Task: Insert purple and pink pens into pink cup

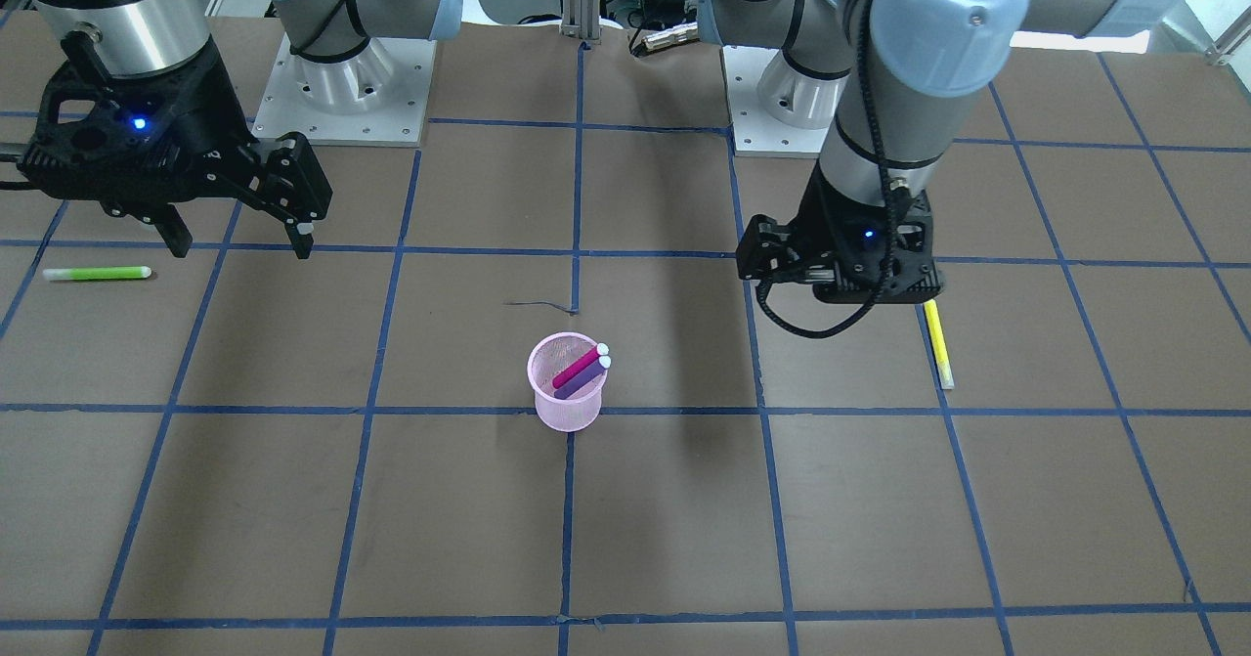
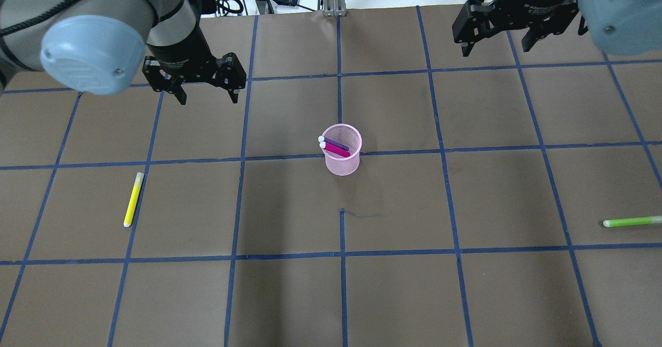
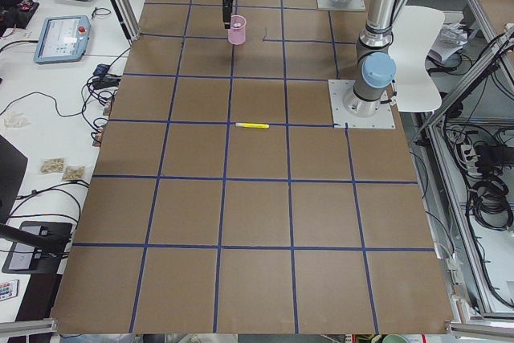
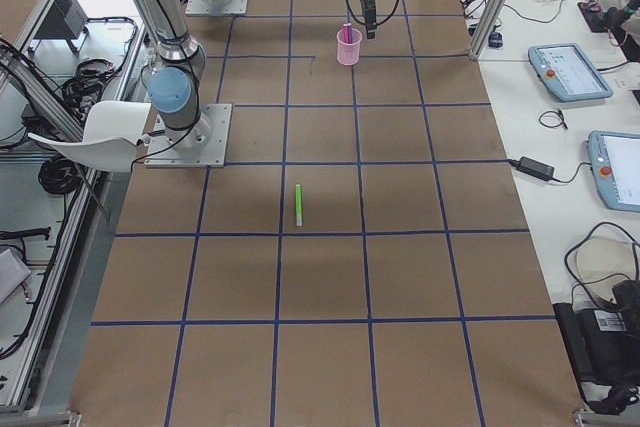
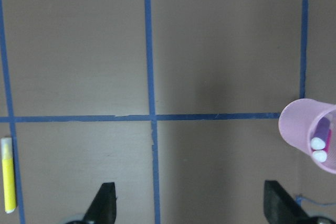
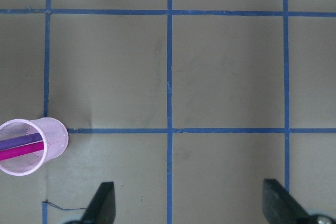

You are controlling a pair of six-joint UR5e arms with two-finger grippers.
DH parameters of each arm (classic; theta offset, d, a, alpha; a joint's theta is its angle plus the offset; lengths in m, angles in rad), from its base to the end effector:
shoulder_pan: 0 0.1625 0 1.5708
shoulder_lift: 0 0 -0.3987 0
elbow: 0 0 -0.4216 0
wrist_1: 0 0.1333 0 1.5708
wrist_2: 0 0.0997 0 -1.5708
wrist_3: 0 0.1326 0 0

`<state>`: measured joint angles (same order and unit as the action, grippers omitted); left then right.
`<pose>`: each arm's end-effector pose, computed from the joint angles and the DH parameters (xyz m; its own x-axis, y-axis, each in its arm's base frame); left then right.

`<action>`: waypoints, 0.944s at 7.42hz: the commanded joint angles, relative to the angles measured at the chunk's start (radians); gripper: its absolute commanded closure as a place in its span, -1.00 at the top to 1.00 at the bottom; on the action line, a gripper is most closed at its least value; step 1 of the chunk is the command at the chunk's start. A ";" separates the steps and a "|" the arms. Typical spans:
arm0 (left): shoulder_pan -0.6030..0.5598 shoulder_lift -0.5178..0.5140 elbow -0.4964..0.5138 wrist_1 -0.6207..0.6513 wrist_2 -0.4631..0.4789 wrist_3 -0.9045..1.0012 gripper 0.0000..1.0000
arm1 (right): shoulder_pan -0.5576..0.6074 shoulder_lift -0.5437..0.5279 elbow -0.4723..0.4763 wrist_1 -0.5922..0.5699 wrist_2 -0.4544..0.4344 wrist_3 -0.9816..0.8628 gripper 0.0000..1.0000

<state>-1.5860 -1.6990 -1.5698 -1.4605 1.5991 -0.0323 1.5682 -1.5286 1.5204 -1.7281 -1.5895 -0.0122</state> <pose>-0.1381 -0.5646 0.3702 -0.9994 -0.0166 -0.0288 -0.0171 0.9997 0.0160 0.1294 -0.5589 0.4500 -0.9998 -0.0064 0.0205 -0.0096 0.9863 -0.1645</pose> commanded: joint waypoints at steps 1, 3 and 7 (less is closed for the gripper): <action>0.101 0.057 -0.002 -0.064 -0.025 0.069 1.00 | 0.004 0.005 0.000 0.022 0.012 0.034 1.00; 0.100 0.135 -0.012 -0.165 -0.036 0.074 1.00 | 0.006 -0.002 0.000 0.030 0.016 0.046 1.00; 0.115 0.153 -0.024 -0.184 -0.024 0.074 1.00 | -0.002 -0.002 0.001 0.035 0.003 0.046 1.00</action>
<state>-1.4737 -1.5474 -1.5926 -1.6427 1.5748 0.0413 1.5687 -1.5258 1.5298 -1.6913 -1.5754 0.0326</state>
